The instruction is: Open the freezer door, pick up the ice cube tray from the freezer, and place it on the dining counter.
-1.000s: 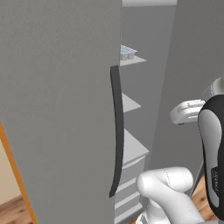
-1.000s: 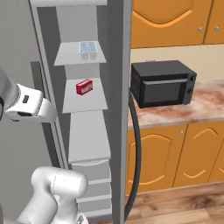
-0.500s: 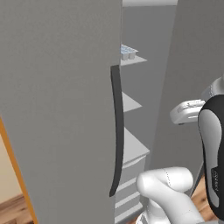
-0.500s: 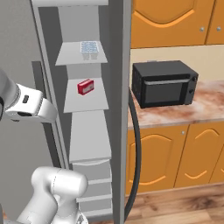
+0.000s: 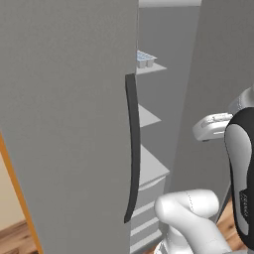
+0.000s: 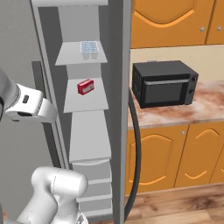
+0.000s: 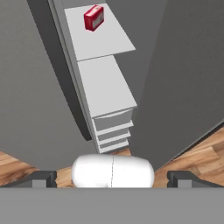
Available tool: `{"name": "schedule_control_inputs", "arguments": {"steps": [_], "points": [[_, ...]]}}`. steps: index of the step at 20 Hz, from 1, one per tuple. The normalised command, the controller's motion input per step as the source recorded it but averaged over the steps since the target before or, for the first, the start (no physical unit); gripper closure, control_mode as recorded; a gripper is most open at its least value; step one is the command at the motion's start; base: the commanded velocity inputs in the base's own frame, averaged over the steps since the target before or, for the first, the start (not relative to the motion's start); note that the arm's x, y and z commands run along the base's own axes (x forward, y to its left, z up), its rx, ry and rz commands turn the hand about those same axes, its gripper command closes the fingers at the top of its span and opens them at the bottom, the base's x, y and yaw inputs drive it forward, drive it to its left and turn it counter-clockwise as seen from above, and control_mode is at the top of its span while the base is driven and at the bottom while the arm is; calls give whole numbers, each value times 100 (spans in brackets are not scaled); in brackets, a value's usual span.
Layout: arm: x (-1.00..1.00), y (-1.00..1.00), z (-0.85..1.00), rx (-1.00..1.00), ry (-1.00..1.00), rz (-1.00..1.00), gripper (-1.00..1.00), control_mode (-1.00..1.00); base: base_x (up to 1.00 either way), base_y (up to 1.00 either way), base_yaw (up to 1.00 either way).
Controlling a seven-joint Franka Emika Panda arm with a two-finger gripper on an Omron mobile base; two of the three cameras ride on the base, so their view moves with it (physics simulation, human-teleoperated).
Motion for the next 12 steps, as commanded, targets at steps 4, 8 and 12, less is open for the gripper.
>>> {"name": "schedule_control_inputs", "arguments": {"steps": [4,8,12], "points": [[0,0,0,0,0,0,-100,100,69,-10,0],[0,0,0,0,0,0,-100,100,45,6,9],[0,0,0,0,0,0,-100,100,0,43,11]]}}
